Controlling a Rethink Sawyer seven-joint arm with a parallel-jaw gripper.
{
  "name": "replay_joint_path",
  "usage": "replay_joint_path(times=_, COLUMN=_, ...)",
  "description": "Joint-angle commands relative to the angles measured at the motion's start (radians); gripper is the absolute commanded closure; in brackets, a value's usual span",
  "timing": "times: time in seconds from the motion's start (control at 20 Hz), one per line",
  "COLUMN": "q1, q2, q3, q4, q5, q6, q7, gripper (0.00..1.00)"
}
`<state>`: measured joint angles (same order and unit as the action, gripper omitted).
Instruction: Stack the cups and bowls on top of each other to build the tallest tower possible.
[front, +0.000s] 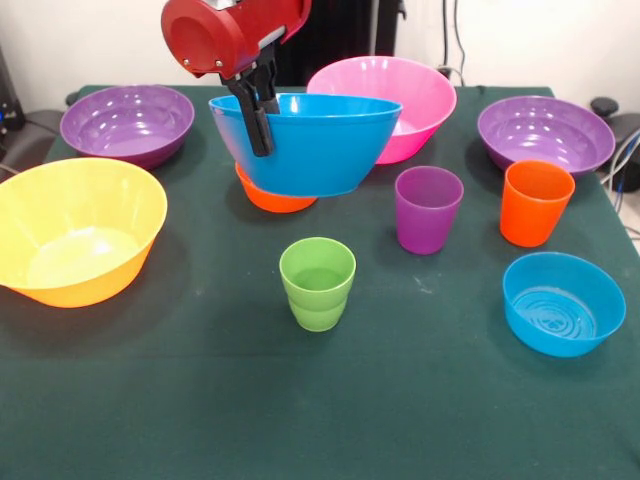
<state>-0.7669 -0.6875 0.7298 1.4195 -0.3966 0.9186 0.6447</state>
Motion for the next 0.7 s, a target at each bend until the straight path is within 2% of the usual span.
replay_joint_path(times=0.05, q1=0.031, q2=0.014, q3=-0.067, q4=-0.025, q5=-0.048, q6=0.076, q7=0.035, gripper=1.0)
replay_joint_path(times=0.7, q1=0.019, q2=0.011, q3=-0.062, q4=-0.016, q5=-0.048, q6=0.076, q7=0.014, gripper=1.0)
